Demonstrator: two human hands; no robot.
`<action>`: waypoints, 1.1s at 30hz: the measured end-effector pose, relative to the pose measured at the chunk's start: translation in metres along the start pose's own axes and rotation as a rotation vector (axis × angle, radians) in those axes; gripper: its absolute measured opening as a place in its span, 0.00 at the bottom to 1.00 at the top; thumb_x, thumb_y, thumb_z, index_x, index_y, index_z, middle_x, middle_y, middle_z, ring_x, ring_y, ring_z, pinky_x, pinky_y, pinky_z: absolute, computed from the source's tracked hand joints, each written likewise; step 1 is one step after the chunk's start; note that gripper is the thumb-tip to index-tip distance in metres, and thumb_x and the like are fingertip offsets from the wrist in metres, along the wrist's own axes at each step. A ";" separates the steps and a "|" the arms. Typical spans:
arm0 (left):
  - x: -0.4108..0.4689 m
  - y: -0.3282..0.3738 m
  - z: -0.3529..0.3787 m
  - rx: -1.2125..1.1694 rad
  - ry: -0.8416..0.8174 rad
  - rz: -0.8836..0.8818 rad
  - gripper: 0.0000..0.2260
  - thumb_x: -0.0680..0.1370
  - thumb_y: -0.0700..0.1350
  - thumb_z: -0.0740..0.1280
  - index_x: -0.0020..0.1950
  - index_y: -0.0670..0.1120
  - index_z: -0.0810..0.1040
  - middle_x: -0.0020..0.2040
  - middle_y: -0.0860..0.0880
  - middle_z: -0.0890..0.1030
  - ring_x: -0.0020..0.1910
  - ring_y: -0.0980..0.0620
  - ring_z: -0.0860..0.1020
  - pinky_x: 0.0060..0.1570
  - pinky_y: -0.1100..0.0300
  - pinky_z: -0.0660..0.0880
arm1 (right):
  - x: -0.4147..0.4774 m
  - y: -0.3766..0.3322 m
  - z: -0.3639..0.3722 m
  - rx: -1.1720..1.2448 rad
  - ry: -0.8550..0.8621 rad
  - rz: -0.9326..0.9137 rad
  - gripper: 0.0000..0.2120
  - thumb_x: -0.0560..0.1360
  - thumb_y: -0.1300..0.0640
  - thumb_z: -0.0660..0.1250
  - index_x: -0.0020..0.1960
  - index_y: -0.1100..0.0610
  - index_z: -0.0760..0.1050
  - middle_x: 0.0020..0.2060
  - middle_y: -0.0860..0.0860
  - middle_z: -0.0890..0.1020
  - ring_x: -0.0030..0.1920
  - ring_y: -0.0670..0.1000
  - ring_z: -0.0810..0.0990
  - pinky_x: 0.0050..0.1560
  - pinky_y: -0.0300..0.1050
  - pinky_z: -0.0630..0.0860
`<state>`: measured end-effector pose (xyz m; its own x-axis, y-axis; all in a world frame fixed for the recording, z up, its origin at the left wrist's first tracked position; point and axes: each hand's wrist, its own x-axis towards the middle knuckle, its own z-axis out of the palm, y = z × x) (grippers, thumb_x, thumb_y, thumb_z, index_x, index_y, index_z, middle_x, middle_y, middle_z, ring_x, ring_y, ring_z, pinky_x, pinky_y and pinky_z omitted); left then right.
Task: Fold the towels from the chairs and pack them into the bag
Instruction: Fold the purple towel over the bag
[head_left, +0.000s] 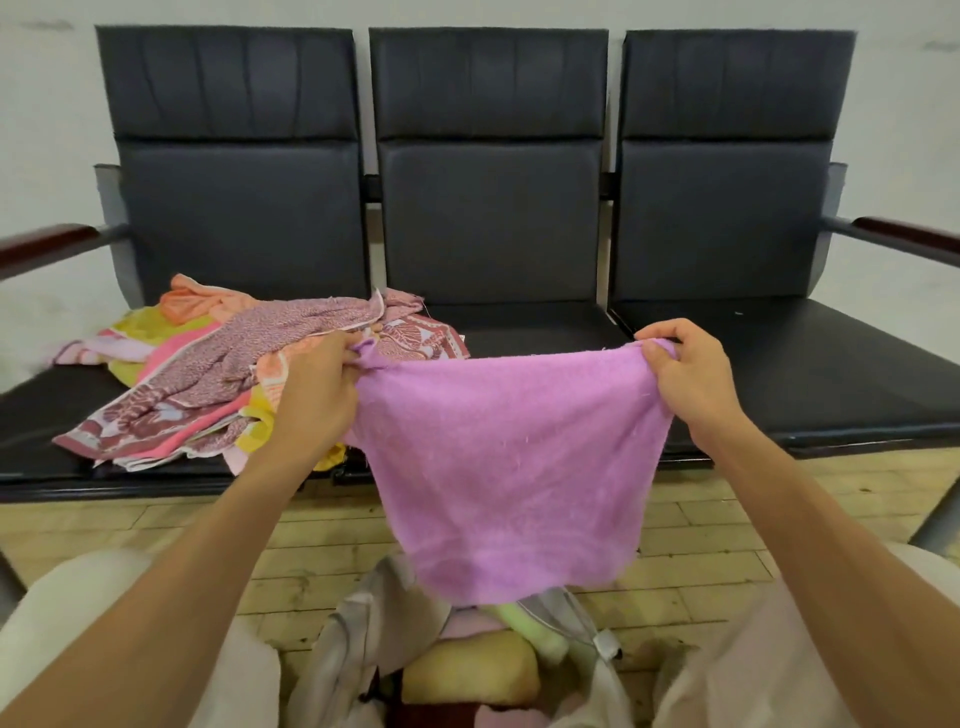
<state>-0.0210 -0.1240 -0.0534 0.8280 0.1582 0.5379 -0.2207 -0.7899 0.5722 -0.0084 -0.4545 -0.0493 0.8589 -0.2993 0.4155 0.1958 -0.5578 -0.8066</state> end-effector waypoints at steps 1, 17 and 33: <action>0.000 0.001 0.002 -0.024 -0.028 -0.015 0.06 0.80 0.34 0.60 0.51 0.43 0.74 0.45 0.50 0.79 0.46 0.51 0.73 0.42 0.62 0.64 | 0.000 0.000 -0.002 -0.064 0.001 -0.027 0.07 0.81 0.60 0.60 0.55 0.56 0.76 0.48 0.48 0.78 0.49 0.47 0.75 0.49 0.41 0.70; 0.003 -0.005 -0.008 -1.308 -0.212 -1.011 0.23 0.63 0.45 0.77 0.57 0.45 0.81 0.56 0.48 0.83 0.54 0.51 0.81 0.53 0.55 0.78 | -0.009 -0.006 -0.003 0.443 -0.119 0.376 0.08 0.80 0.58 0.63 0.53 0.52 0.80 0.53 0.50 0.81 0.52 0.50 0.79 0.47 0.42 0.77; -0.003 -0.009 -0.015 0.107 -0.115 -0.035 0.08 0.74 0.30 0.64 0.44 0.38 0.83 0.40 0.38 0.82 0.37 0.44 0.74 0.32 0.59 0.65 | 0.000 0.006 -0.008 0.067 -0.003 0.031 0.07 0.80 0.60 0.63 0.52 0.53 0.80 0.46 0.46 0.80 0.48 0.44 0.77 0.44 0.35 0.72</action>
<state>-0.0293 -0.1078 -0.0509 0.8894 0.1225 0.4405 -0.1396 -0.8447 0.5167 -0.0110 -0.4640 -0.0513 0.8665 -0.3134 0.3886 0.2002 -0.4949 -0.8456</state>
